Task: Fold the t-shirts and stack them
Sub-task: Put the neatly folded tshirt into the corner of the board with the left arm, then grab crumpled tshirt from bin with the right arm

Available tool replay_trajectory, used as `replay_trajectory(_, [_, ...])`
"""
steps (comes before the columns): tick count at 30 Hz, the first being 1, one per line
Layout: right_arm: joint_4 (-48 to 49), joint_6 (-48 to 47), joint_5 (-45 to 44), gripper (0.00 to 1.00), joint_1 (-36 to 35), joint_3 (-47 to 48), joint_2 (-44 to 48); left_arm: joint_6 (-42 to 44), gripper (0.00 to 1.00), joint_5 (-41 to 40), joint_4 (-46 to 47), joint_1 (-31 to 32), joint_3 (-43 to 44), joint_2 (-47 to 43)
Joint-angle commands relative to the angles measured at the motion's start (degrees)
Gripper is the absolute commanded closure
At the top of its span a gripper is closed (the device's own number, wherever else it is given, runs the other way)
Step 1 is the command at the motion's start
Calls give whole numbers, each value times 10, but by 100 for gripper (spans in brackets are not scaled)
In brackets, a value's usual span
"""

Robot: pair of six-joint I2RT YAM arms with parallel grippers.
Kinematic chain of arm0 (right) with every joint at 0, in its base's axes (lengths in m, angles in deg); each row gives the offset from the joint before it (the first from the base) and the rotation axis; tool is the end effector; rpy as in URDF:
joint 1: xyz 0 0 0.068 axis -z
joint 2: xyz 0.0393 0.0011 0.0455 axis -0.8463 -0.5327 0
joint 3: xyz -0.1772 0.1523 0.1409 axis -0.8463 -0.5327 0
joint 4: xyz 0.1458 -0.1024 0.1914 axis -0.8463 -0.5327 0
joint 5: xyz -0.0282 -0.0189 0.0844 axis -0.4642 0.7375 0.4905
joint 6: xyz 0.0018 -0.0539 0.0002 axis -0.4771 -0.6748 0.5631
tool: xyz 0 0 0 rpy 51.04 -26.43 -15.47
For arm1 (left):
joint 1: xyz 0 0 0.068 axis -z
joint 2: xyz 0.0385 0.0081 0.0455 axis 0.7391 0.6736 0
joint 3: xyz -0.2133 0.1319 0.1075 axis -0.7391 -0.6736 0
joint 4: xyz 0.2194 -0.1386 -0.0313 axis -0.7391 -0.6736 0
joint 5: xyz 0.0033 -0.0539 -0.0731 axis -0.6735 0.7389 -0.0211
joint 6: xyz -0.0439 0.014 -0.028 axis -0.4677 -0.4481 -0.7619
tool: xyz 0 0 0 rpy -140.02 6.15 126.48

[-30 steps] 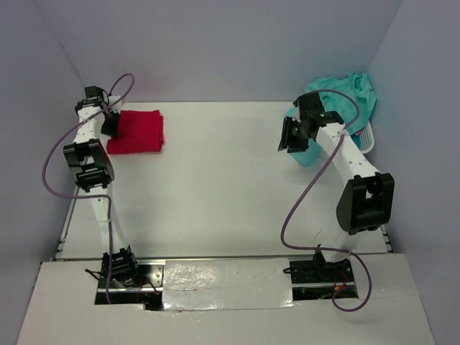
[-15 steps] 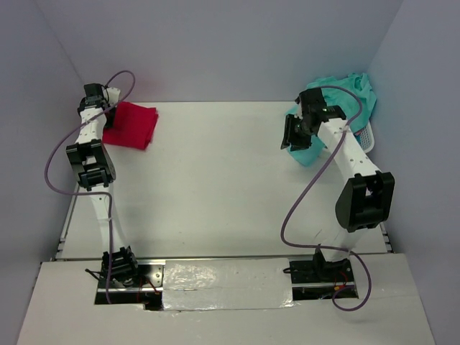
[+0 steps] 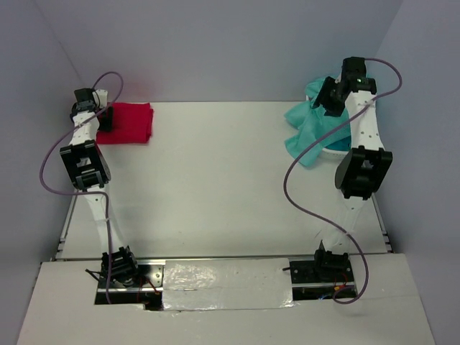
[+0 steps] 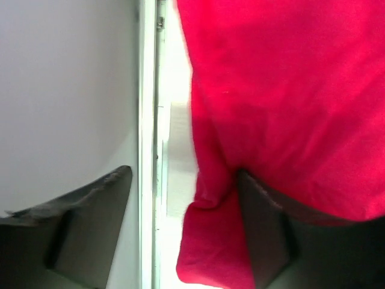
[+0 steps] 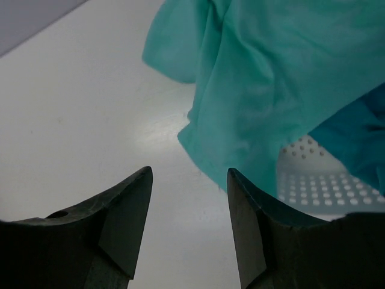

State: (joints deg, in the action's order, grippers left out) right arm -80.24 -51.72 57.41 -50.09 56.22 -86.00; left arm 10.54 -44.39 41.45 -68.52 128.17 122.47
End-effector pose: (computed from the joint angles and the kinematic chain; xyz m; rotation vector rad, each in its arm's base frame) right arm 0.4504 -0.0564 0.3476 0.4682 2.3912 0.2376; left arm 0.5355 0.2069 0.1802 -0.0912 2.3322 0.4277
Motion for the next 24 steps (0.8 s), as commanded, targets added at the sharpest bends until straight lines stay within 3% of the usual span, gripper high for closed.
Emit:
replay_trajectory(1, [-13, 31, -18, 39, 16, 79, -76, -11, 15, 10, -2, 2, 14, -18])
replay_trajectory(6, [61, 64, -4, 36, 29, 82, -138, 6, 6, 6, -12, 3, 25, -39])
replay_trajectory(9, [98, 89, 48, 36, 27, 78, -176, 14, 6, 12, -25, 3, 20, -67])
replay_trajectory(13, [135, 124, 40, 38, 27, 72, -208, 19, 6, 24, -42, 2, -3, -102])
replay_trajectory(18, [176, 157, 59, 56, 29, 68, -221, 34, 7, 61, -103, 3, -10, -148])
replay_trajectory(20, [182, 159, 59, 72, 29, 57, -211, 41, 7, 58, -107, 3, -27, -175])
replay_trajectory(24, [178, 131, 24, 74, 33, 28, -162, 54, 5, 81, -129, 4, -27, -197])
